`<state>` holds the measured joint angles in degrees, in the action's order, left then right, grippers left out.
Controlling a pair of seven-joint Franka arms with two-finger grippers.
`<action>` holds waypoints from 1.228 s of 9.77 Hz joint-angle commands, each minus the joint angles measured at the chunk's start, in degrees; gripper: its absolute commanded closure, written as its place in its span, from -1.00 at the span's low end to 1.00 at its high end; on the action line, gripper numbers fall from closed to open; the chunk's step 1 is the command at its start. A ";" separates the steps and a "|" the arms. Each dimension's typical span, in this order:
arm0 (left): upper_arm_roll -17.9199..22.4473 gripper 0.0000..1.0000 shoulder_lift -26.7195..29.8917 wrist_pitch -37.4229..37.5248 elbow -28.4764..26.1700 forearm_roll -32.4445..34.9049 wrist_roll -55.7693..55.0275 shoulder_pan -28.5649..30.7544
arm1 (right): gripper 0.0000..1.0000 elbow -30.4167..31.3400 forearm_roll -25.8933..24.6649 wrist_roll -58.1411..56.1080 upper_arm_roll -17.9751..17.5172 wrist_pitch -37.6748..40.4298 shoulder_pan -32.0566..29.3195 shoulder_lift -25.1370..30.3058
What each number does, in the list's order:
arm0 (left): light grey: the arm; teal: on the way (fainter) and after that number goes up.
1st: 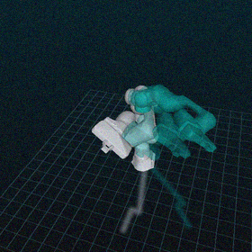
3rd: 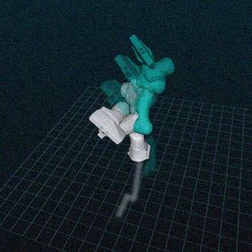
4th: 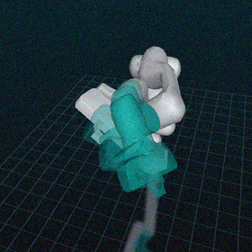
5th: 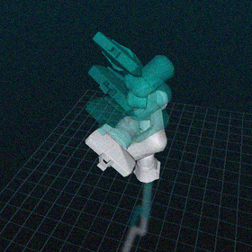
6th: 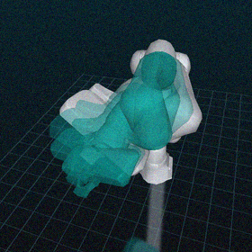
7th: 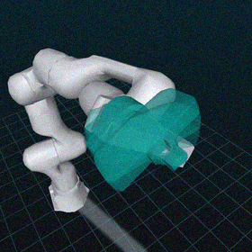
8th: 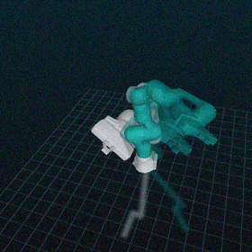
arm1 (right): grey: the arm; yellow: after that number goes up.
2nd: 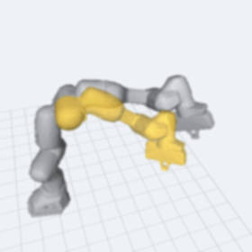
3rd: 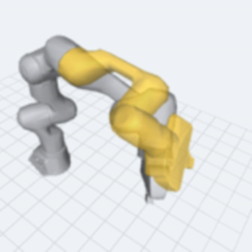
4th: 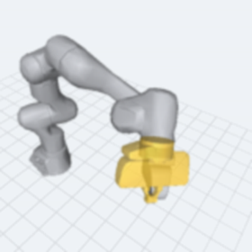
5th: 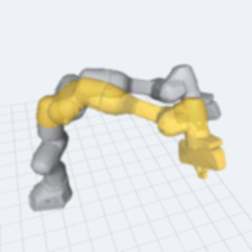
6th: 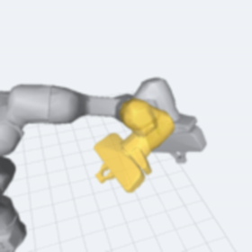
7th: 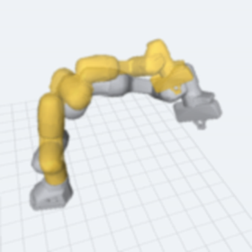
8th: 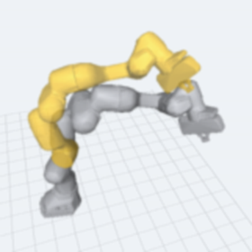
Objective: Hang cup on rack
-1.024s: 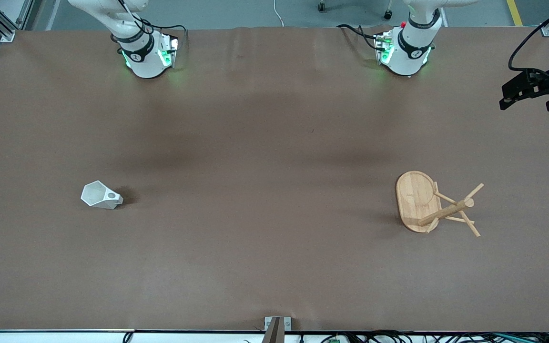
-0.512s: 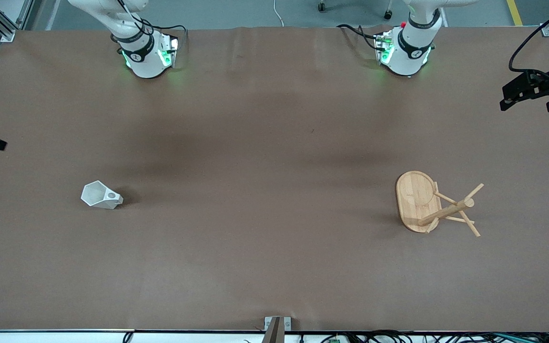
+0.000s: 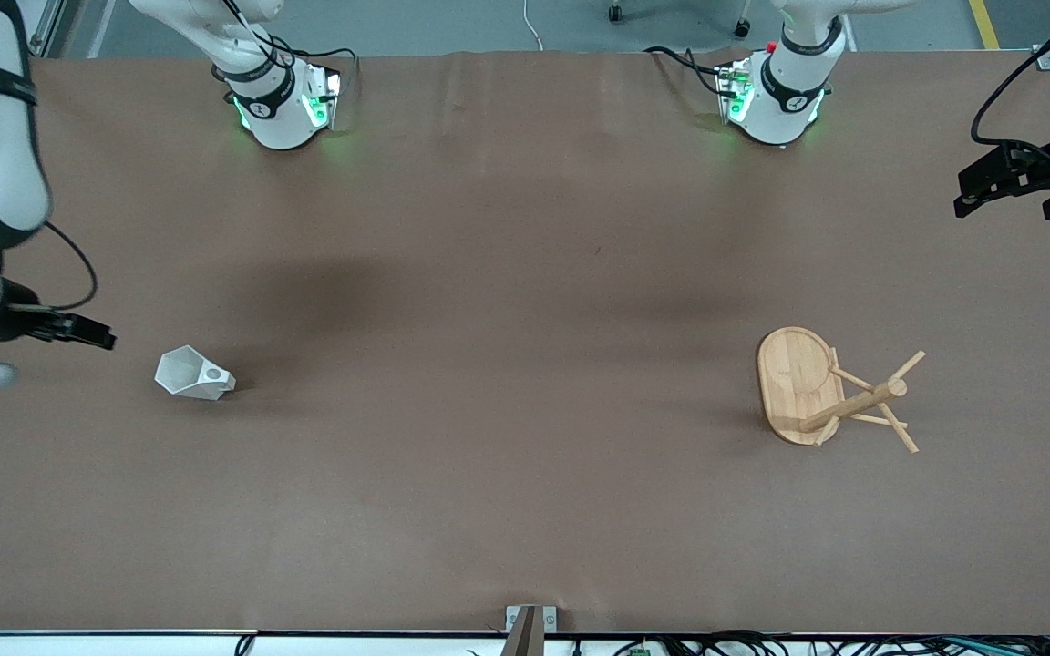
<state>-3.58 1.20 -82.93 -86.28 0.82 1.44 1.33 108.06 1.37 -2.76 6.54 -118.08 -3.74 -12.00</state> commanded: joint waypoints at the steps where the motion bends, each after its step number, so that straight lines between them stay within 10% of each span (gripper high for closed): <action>1: -0.46 -1.00 -1.20 0.40 -0.38 0.85 0.67 -0.36 | -1.00 6.61 0.04 -2.85 0.05 -10.10 0.14 -1.71; 6: -0.64 -1.00 -1.29 0.31 -0.29 1.11 -0.03 -0.71 | -0.90 11.30 0.13 -5.76 -0.21 -24.30 0.05 -9.27; 10: -0.99 -1.00 -1.64 0.40 -0.20 1.11 -0.21 -0.54 | -0.19 11.12 0.39 -5.76 -0.39 -25.96 -0.13 -11.03; 12: -1.08 -1.00 -1.64 0.40 -0.20 1.29 -0.21 -0.80 | 0.46 10.95 0.48 -5.59 -0.57 -26.06 -0.13 -11.29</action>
<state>-4.29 0.66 -82.93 -86.27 0.92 1.43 0.72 119.01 1.37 -7.81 6.49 -143.42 -3.52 -23.04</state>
